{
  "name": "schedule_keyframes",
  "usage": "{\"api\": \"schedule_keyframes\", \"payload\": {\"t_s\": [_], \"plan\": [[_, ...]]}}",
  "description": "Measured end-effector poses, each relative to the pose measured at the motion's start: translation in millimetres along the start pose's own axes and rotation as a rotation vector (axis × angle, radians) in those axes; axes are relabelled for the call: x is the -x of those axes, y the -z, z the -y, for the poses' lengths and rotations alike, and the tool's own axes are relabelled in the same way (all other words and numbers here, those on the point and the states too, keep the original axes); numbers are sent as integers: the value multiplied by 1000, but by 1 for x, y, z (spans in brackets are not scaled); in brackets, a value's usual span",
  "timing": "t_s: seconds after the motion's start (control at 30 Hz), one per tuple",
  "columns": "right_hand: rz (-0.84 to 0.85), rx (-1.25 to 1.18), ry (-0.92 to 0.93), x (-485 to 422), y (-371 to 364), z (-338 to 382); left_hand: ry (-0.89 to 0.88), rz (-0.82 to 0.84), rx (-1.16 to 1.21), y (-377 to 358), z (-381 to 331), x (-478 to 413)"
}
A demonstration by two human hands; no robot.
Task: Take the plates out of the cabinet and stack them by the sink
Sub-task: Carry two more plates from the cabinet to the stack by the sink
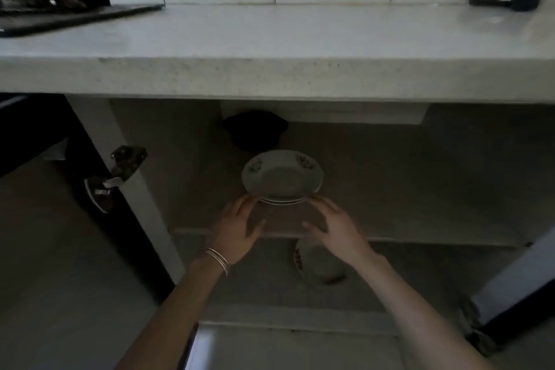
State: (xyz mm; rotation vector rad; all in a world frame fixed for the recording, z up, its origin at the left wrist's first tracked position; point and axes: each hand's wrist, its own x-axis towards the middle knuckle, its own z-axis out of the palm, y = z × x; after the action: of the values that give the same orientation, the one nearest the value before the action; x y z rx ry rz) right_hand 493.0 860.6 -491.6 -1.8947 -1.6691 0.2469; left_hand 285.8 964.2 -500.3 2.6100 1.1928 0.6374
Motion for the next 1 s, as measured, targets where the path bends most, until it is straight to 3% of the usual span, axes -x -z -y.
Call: {"api": "schedule_keyframes", "payload": {"t_s": [0.17, 0.4, 0.87, 1.0], "plan": [[-162, 32, 139, -39, -48, -37, -7, -117, 29, -48, 24, -18], [-286, 121, 231, -68, -53, -49, -75, -192, -79, -53, 25, -23], [-317, 31, 378, -6, -37, -60, -129, -243, -16, -50, 18, 1], [-276, -90, 388, 2, -29, -64, -22, -212, 140, -54, 9, 0]]}}
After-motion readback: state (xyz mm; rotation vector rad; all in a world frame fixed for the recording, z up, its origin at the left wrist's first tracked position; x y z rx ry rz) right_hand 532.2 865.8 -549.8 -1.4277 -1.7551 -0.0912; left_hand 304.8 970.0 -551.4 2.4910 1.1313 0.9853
